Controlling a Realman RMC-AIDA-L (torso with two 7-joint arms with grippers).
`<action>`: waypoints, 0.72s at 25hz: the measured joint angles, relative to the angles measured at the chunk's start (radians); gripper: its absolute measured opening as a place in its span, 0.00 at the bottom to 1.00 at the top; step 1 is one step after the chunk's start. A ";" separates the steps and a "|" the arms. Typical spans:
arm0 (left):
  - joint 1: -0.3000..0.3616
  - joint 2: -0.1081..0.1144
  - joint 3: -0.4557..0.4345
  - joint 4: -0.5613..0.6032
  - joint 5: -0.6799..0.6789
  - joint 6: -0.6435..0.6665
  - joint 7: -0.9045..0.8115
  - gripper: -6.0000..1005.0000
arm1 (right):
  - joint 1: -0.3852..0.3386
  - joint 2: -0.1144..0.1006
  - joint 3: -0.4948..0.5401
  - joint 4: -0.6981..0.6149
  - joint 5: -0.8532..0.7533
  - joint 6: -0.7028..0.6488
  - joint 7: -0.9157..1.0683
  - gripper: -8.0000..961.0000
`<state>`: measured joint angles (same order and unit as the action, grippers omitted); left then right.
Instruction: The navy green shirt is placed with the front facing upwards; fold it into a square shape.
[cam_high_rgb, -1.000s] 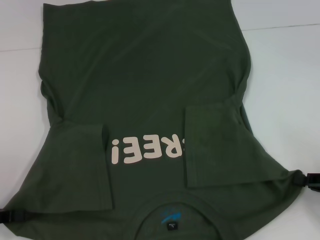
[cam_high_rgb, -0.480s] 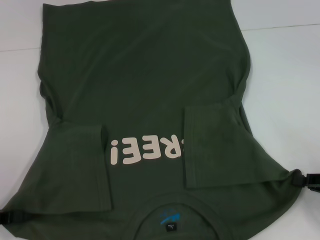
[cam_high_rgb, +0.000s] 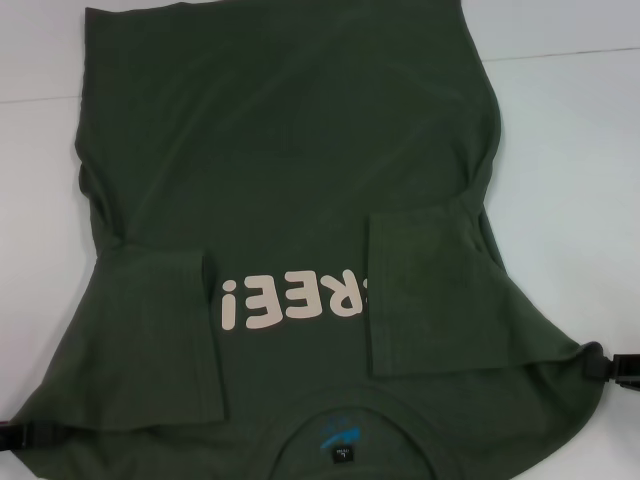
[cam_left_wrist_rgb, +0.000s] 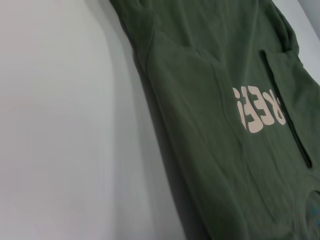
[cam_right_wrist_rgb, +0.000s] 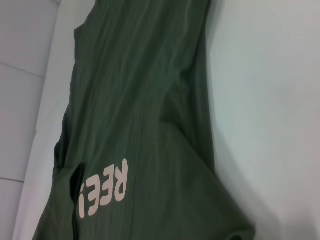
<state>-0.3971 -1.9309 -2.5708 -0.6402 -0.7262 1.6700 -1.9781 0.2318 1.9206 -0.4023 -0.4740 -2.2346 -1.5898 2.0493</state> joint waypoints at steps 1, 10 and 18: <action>0.000 0.000 0.000 0.000 0.000 0.004 0.000 0.01 | -0.001 0.000 0.000 0.000 -0.003 -0.003 -0.001 0.05; -0.008 -0.001 0.001 -0.001 -0.003 0.022 0.002 0.01 | 0.012 0.000 -0.001 -0.001 -0.025 -0.031 -0.015 0.05; -0.024 0.004 -0.010 -0.015 -0.003 0.041 -0.002 0.01 | 0.053 0.001 0.007 -0.002 -0.023 -0.042 -0.010 0.05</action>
<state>-0.4210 -1.9270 -2.5807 -0.6555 -0.7290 1.7112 -1.9804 0.2848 1.9213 -0.3951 -0.4756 -2.2576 -1.6318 2.0394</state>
